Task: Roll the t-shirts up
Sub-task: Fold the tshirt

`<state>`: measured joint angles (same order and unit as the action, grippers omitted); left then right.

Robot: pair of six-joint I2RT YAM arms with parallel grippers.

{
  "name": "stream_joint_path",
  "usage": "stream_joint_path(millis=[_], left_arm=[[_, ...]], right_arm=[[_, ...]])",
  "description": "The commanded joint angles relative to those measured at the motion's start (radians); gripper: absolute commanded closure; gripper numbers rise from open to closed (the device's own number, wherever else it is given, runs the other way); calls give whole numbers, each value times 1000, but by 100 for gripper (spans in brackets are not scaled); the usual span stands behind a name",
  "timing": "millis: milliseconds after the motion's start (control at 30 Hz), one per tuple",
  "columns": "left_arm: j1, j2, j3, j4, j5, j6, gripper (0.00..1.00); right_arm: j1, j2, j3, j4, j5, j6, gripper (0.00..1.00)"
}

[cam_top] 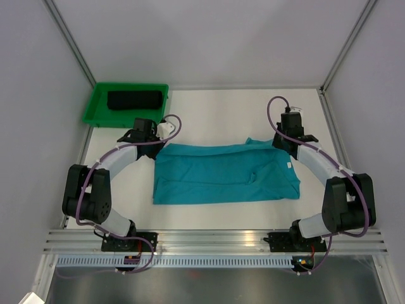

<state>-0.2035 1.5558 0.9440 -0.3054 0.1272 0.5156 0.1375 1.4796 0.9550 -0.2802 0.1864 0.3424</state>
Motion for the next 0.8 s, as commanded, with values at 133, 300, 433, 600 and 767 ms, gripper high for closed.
stream_joint_path(millis=[133,300,433,600,767], left_arm=[[-1,-103,-128,-58,141,147,82],[-1,-212,-125,-228,314,269,60],[-1,-267,-82,-296,416,282,60],[-1,-108,76,-221,261,46,55],[-10,96,174,-186,94,-26,55]], right_arm=[[11,-131,-188,119,-44,76,99],[17,-136,-239,115,-39,73,97],[17,-159,-249,111,-19,67,97],[17,-156,-246,108,-19,60,96],[17,-145,-248,113,-21,58,96]])
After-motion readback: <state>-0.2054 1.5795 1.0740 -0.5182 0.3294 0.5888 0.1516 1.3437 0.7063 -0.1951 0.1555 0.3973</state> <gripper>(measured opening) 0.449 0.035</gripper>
